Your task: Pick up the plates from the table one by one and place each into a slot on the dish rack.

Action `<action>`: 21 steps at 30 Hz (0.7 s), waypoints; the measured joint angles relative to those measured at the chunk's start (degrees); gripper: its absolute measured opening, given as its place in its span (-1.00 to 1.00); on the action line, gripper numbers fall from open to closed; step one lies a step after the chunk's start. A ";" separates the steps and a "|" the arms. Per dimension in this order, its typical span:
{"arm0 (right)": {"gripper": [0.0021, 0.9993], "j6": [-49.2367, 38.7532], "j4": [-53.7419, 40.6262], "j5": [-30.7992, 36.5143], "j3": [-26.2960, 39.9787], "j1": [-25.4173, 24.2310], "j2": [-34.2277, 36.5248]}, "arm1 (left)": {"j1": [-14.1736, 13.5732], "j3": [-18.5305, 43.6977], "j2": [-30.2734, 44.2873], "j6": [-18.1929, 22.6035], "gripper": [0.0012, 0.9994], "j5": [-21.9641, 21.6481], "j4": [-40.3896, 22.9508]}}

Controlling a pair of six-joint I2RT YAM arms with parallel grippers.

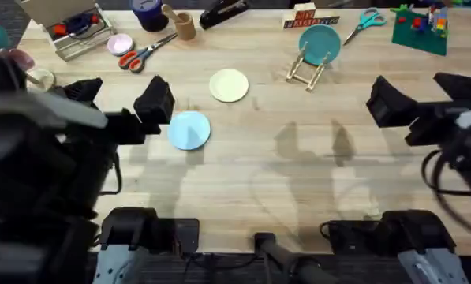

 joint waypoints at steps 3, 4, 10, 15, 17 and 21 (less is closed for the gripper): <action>0.99 -0.01 -6.11 0.00 6.00 0.00 6.43 | 0.00 6.64 6.97 0.00 0.99 -0.27 -7.40; 0.99 -0.01 -8.07 0.00 8.10 0.00 8.81 | 0.00 8.60 9.21 0.00 0.99 -0.28 -9.37; 0.99 0.00 -18.78 0.00 20.80 0.00 25.83 | 0.00 21.58 25.72 0.00 0.99 -0.29 -22.19; 0.99 -0.01 -22.44 0.00 27.13 0.00 35.34 | 0.00 27.58 34.60 0.00 0.99 -0.27 -28.07; 0.99 -0.01 -22.46 0.00 28.58 0.00 38.07 | 0.00 29.31 37.39 0.00 0.99 -0.29 -28.67; 0.99 0.01 -22.60 0.00 29.44 0.00 41.33 | 0.00 30.79 40.88 0.00 0.99 -0.29 -28.69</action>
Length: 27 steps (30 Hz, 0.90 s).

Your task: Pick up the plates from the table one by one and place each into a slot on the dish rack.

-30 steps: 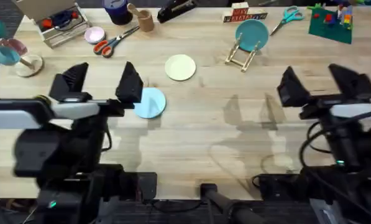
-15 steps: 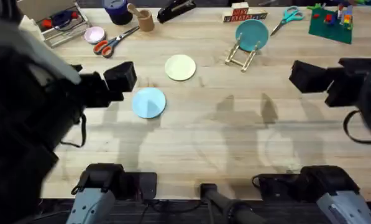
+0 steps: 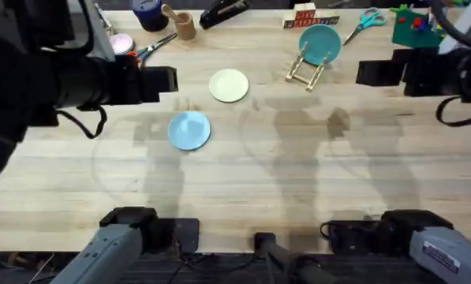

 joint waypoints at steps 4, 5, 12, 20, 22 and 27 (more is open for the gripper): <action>0.99 0.92 -1.00 0.00 0.00 0.00 1.52 | 0.00 0.04 1.99 0.00 0.99 0.02 -0.08; 0.99 1.14 -1.00 0.00 0.00 0.00 1.70 | 0.00 0.04 2.26 0.00 0.99 0.00 -0.12; 0.99 2.21 -1.04 -1.55 0.00 0.00 1.83 | 0.00 0.08 2.46 0.26 -0.81 1.35 -1.53; 0.99 2.56 -1.04 -6.79 0.00 0.00 1.83 | 8.69 0.08 2.98 8.51 -0.92 17.66 -7.09; 0.99 2.60 -1.04 -7.92 0.00 0.00 1.81 | 12.92 0.10 4.11 12.01 -0.92 23.57 -9.49; 0.99 2.77 -1.04 -10.20 0.00 0.00 1.83 | 20.62 0.10 9.71 20.03 -0.92 35.66 -11.74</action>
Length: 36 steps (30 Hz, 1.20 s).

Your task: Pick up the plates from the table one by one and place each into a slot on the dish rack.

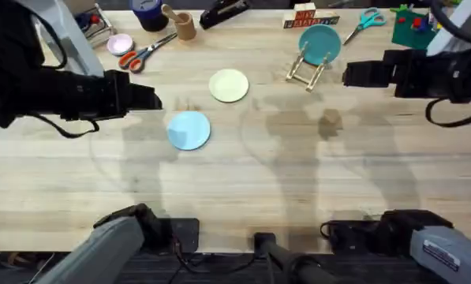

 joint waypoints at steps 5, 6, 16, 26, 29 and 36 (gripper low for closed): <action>0.99 0.01 -0.01 -0.85 0.00 0.00 -0.02 | 1.93 0.00 7.42 4.91 -0.92 5.70 -0.50; 0.99 0.01 0.00 -0.93 0.00 0.00 0.00 | 2.07 0.00 9.02 5.80 -0.92 6.30 -0.74; 0.99 0.01 0.00 -1.38 0.00 0.00 0.00 | 5.06 -2.14 21.90 12.98 -0.92 9.88 1.36; 0.99 0.01 0.29 -1.38 0.00 0.00 -0.02 | 7.20 -5.29 32.23 15.67 -0.92 10.75 7.14; 0.99 0.01 0.31 -1.38 0.00 0.00 0.00 | 7.20 -5.29 34.34 16.26 -0.92 10.78 7.77; 0.99 0.01 0.31 -1.38 0.00 0.00 -0.01 | 7.37 -5.33 36.05 16.27 -0.92 10.92 8.77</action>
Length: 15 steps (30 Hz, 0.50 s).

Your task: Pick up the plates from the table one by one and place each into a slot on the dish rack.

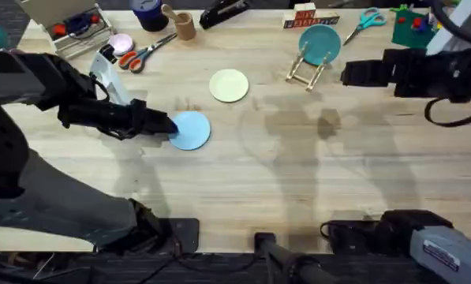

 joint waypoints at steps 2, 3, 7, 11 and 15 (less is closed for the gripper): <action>0.99 0.00 0.00 0.00 0.00 0.00 0.01 | 0.00 0.00 0.00 -1.32 -0.92 -0.27 1.36; 0.99 0.00 0.00 0.00 0.00 0.00 0.01 | 0.00 0.00 -0.02 -2.10 -0.92 -0.28 1.90; 0.99 0.00 0.00 0.00 0.00 0.00 0.01 | 0.00 0.00 -0.02 -4.54 -0.92 -0.31 2.89; 0.99 0.00 0.00 0.00 0.00 0.00 0.01 | -0.02 0.00 -0.02 -5.77 -0.92 -0.32 3.27; 0.99 0.00 0.00 0.00 0.00 0.00 -0.01 | -1.12 0.00 0.00 -7.32 -0.92 -0.95 4.43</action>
